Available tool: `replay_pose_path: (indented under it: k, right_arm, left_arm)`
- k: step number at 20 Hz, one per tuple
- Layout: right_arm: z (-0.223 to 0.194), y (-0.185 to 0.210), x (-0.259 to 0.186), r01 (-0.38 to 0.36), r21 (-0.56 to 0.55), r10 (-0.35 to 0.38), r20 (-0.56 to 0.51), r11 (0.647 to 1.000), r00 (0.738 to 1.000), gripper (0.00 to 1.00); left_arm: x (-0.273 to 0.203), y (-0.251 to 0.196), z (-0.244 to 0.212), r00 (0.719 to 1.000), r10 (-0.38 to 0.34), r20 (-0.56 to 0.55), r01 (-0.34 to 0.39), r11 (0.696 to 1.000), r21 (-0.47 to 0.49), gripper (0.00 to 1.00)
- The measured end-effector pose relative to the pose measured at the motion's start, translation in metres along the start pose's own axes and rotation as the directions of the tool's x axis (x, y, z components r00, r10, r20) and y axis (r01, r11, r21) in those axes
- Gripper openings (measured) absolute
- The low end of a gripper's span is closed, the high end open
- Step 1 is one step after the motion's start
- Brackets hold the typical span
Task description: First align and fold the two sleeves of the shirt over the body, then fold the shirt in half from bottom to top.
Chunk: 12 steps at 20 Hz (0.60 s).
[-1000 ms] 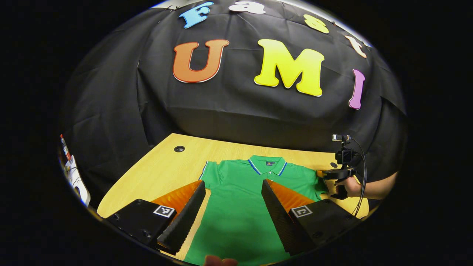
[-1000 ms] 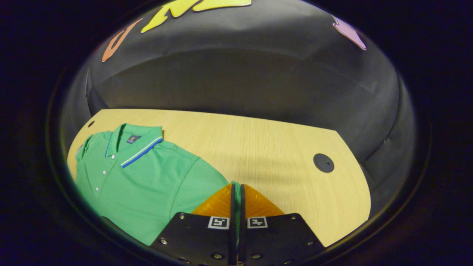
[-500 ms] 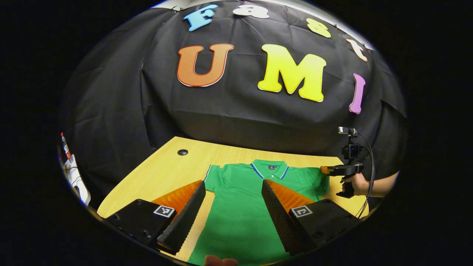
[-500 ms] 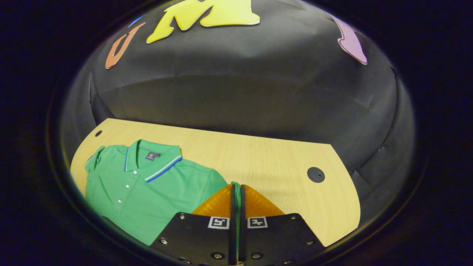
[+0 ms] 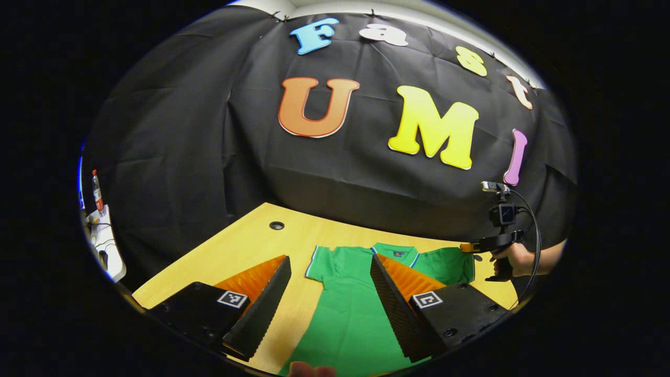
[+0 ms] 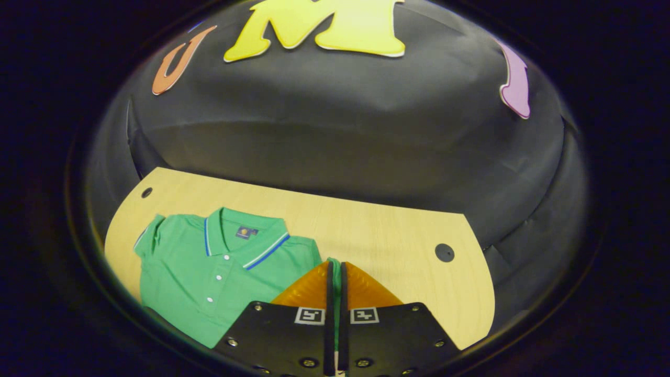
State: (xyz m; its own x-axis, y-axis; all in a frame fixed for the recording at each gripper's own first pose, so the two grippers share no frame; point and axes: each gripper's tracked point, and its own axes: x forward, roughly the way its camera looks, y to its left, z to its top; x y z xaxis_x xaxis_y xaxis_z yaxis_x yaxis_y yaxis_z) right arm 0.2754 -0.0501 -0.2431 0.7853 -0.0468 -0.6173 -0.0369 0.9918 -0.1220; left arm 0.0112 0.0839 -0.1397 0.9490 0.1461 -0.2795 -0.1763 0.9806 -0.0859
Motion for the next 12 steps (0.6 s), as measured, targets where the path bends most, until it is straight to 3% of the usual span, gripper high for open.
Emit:
replay_pose_path:
  k: [6,12]
  right_arm:
    - [0.014,0.057,-0.006,-0.006,0.02,0.006,-0.007,1.0,1.0,0.03]
    - [0.018,0.097,0.009,-0.011,0.017,0.012,-0.032,1.0,0.999,0.03]
  left_arm:
    - [-0.004,0.044,0.013,0.998,0.026,0.06,-0.027,1.0,0.016,0.98]
    - [-0.013,0.074,0.005,0.998,0.056,0.041,-0.055,0.998,-0.028,0.98]
